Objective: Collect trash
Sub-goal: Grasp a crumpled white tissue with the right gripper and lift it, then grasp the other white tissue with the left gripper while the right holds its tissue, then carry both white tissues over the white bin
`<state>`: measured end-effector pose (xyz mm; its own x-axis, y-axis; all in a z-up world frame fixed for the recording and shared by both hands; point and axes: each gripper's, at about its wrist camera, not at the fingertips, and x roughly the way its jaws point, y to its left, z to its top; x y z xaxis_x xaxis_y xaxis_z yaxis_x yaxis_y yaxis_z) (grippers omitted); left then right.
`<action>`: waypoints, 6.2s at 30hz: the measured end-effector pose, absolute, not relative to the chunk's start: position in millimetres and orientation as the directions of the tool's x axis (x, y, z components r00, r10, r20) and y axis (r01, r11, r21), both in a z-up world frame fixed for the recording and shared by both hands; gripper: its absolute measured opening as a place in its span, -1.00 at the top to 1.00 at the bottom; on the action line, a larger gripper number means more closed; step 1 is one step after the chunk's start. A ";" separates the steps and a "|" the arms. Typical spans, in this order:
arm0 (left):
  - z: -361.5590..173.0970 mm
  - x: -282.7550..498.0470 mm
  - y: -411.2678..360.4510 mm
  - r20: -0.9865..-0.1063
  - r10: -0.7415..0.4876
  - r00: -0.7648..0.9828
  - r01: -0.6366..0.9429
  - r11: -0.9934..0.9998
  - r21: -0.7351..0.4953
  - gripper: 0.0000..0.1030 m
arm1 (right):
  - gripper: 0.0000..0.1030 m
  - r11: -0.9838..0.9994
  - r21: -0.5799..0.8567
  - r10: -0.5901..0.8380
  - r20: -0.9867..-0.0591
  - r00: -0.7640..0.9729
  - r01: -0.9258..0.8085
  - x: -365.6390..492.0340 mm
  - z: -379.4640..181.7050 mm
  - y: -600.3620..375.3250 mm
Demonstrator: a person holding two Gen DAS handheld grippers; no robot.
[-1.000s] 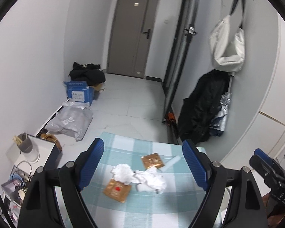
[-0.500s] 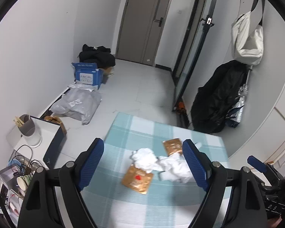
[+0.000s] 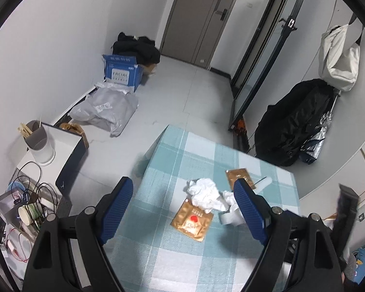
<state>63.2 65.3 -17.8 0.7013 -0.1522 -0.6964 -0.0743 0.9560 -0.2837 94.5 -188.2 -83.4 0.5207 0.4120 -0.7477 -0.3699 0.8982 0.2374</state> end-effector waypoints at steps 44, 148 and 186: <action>-35.8 73.3 65.1 -0.764 -0.119 0.634 -0.102 0.967 -0.234 -0.60 | 0.83 0.842 0.125 0.367 -0.846 0.387 -0.524 62.4 -82.6 -191.3; 24.7 68.1 -60.8 -0.720 -0.277 0.636 0.311 0.946 -0.089 0.85 | 0.82 0.859 0.291 0.491 -0.696 0.523 -0.421 31.4 -19.7 -283.0; -42.7 48.4 -402.1 -0.813 -0.532 0.236 0.768 0.615 -0.180 0.85 | 0.82 0.863 0.412 0.124 -0.734 0.668 0.293 -16.2 -82.2 -658.6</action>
<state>48.4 -402.1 -42.7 0.2357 -0.5325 -0.8130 0.7675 0.6151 -0.1804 -16.2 -658.6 -82.2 0.6682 0.1236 -0.7337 0.2930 0.8627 0.4121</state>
